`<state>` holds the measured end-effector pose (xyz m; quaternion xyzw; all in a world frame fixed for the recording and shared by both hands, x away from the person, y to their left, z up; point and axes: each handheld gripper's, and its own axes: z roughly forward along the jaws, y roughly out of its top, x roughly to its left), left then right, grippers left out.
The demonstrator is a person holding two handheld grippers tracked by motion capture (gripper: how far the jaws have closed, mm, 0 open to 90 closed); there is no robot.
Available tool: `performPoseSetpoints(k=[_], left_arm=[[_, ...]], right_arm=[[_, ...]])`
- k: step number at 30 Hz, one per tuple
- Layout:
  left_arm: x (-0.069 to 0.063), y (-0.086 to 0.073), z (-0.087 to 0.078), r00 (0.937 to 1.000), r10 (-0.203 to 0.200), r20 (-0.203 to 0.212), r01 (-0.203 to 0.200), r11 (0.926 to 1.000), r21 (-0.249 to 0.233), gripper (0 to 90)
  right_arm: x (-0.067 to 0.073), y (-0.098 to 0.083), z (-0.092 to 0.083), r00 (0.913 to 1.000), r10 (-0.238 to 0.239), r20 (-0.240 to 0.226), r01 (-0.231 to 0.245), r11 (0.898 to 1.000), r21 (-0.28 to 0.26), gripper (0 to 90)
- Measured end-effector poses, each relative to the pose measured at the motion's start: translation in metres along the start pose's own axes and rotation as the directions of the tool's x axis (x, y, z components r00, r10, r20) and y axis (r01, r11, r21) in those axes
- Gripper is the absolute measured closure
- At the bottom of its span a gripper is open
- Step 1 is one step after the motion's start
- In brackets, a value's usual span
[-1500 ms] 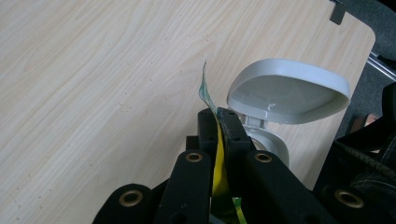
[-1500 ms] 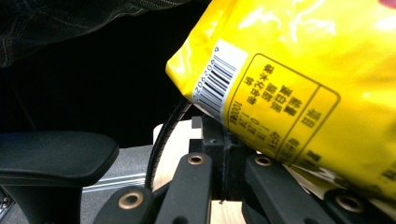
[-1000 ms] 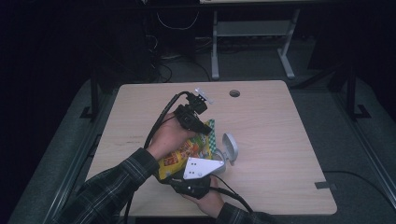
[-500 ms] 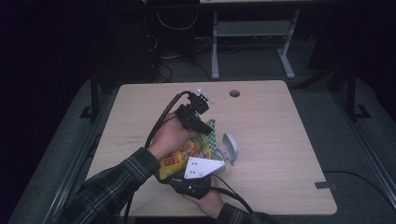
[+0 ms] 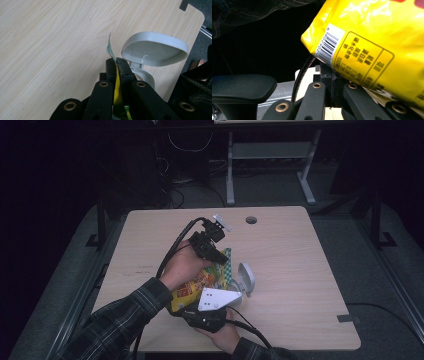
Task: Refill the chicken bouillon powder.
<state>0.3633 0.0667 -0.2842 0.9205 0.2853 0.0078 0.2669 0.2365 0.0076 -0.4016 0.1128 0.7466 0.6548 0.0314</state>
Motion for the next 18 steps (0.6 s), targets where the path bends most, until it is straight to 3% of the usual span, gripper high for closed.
performPoseSetpoints(k=[18], left_arm=[[-0.0032,0.0029,0.0009,0.9999,-0.003,-0.01,0.003,1.0,0.009,90.0]], right_arm=[[0.0001,0.0016,-0.0014,1.0,-0.008,0.002,0.008,1.0,-0.012,90.0]])
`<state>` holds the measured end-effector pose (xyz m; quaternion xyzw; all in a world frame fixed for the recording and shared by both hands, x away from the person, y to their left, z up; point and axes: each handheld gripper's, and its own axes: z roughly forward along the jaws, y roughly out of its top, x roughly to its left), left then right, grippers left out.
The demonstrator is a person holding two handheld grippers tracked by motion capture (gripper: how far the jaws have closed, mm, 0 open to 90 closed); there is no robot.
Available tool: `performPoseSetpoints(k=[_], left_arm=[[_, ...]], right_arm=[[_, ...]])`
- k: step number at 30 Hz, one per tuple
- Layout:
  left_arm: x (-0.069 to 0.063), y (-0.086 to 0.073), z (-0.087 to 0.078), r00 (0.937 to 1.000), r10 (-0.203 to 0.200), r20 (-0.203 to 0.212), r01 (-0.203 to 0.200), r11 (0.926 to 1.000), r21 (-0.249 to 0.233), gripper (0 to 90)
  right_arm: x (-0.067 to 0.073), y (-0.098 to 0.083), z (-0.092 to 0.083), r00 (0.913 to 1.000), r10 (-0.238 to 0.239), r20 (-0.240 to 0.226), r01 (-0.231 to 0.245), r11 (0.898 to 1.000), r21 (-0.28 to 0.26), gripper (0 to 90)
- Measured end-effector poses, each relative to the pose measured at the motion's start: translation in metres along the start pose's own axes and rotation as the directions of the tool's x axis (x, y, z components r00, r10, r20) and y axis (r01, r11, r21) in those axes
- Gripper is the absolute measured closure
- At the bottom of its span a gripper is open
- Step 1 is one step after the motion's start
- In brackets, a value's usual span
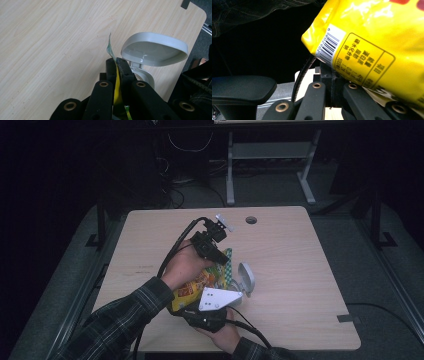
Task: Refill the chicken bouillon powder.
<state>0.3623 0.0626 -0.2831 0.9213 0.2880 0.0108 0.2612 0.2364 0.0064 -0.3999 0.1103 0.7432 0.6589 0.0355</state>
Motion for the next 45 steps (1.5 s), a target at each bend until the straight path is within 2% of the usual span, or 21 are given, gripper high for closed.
performPoseSetpoints(k=[45], left_arm=[[-0.0011,0.0026,0.0033,1.0,0.007,-0.002,-0.007,0.9999,0.01,90.0]], right_arm=[[-0.0014,0.0003,-0.0013,0.9999,0.015,0.0,-0.015,1.0,-0.007,90.0]])
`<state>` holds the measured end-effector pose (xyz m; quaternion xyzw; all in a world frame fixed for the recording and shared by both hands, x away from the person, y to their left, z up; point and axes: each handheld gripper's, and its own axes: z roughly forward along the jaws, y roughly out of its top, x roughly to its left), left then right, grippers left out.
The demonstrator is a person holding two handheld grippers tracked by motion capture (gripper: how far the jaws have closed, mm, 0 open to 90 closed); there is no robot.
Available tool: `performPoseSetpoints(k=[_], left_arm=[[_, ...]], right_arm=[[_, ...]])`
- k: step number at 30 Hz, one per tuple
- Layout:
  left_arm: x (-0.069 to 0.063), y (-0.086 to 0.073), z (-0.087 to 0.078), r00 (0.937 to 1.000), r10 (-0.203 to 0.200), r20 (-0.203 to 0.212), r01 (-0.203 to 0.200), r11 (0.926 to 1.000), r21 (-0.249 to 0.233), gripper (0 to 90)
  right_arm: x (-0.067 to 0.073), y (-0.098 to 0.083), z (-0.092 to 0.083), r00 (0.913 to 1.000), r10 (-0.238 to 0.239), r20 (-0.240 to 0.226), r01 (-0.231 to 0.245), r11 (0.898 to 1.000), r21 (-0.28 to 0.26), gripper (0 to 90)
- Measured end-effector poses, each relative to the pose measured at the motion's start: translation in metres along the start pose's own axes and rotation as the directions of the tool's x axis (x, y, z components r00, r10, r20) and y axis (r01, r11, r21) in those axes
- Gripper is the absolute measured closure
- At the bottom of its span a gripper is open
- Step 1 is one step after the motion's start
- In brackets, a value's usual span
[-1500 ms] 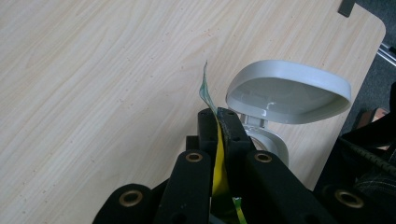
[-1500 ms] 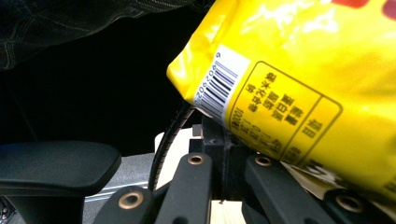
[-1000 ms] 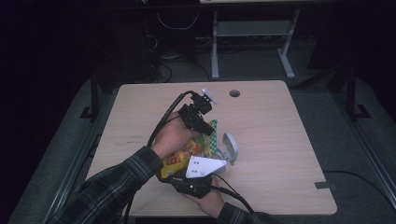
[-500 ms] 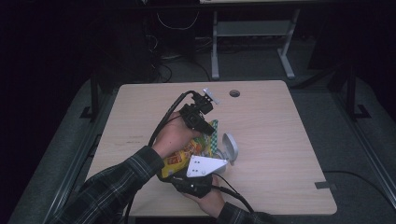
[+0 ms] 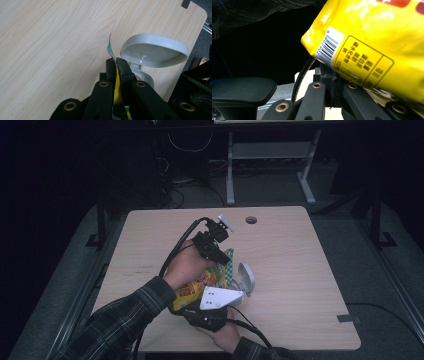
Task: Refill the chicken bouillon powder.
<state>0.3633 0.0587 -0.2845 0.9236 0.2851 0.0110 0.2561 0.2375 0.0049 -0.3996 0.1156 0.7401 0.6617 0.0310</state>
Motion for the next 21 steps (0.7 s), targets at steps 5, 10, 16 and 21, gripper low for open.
performPoseSetpoints(k=[5,10,16,21], left_arm=[[-0.0003,0.0003,0.0,1.0,0.0,0.002,0.0,1.0,0.004,90.0],[-0.001,0.0009,-0.001,1.0,-0.002,0.001,0.002,1.0,-0.002,90.0],[-0.0016,0.0016,-0.0008,1.0,0.001,0.0,-0.001,1.0,-0.002,90.0],[-0.0024,0.0017,-0.0013,1.0,-0.001,-0.002,0.001,1.0,-0.005,90.0]], right_arm=[[0.0,0.0001,-0.0001,1.0,0.0,-0.001,0.0,1.0,-0.001,90.0],[0.0,0.0007,-0.0006,1.0,-0.002,0.0,0.002,1.0,-0.002,90.0],[-0.0003,0.0013,-0.0012,1.0,-0.002,0.003,0.002,1.0,-0.003,90.0],[-0.0002,0.0026,-0.0017,1.0,-0.002,0.002,0.002,1.0,-0.005,90.0]])
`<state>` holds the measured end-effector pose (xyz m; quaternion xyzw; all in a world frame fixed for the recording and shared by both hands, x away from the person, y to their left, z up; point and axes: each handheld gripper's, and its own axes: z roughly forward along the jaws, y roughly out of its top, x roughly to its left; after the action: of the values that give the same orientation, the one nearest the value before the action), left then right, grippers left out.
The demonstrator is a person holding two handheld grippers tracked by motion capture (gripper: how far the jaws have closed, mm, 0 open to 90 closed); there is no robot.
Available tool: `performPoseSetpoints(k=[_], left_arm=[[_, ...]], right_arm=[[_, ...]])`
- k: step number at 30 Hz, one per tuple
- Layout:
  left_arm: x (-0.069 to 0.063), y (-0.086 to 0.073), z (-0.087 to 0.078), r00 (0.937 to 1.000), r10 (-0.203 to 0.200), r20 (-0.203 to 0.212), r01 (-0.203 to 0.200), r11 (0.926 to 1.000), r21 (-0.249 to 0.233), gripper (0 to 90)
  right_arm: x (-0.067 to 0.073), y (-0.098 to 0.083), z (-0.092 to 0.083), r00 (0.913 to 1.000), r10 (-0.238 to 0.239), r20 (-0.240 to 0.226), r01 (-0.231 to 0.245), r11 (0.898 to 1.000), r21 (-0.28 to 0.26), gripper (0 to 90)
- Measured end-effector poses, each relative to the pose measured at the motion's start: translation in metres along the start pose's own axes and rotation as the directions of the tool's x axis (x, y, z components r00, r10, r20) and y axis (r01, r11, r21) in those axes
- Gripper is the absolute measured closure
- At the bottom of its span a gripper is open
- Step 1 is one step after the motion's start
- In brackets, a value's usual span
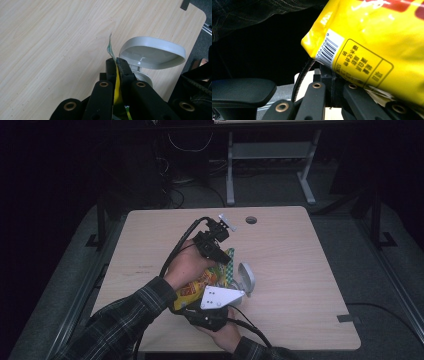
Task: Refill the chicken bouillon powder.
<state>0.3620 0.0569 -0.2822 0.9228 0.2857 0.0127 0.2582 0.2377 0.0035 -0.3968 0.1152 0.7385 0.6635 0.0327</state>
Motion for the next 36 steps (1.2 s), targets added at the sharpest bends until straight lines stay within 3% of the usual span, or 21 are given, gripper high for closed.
performPoseSetpoints(k=[36], left_arm=[[0.0016,-0.006,0.0051,0.9999,-0.012,0.011,0.012,0.9999,-0.005,90.0]], right_arm=[[-0.0001,0.0013,-0.0006,1.0,0.004,-0.002,-0.004,1.0,-0.002,90.0]])
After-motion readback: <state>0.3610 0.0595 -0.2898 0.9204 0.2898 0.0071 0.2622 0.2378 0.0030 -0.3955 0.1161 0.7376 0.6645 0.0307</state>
